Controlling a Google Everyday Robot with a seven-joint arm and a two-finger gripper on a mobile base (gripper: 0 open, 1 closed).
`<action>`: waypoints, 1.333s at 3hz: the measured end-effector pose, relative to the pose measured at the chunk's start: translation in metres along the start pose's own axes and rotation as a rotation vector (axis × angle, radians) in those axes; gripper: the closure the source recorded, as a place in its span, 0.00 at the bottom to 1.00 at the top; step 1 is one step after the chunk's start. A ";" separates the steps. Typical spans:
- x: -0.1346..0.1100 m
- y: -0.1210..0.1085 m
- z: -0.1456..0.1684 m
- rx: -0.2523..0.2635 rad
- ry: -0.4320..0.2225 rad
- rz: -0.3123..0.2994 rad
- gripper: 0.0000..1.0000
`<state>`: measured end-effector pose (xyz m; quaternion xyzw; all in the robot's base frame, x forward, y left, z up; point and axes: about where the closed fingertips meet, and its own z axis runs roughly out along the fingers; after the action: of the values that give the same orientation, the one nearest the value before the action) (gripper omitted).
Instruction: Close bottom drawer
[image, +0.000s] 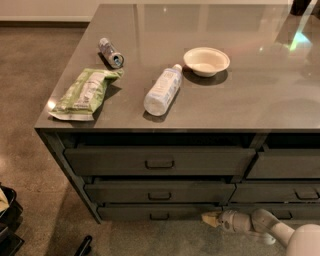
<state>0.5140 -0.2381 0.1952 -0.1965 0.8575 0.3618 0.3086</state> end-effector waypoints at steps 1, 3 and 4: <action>-0.009 -0.007 0.009 0.004 -0.014 0.000 1.00; -0.010 -0.006 0.006 0.000 -0.006 0.004 0.81; -0.010 -0.006 0.006 0.000 -0.006 0.004 0.58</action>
Offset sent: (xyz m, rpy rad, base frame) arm -0.0370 -0.0323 0.0167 -0.0293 0.2173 0.0549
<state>0.5270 -0.2368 0.1952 -0.1936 0.8571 0.3628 0.3104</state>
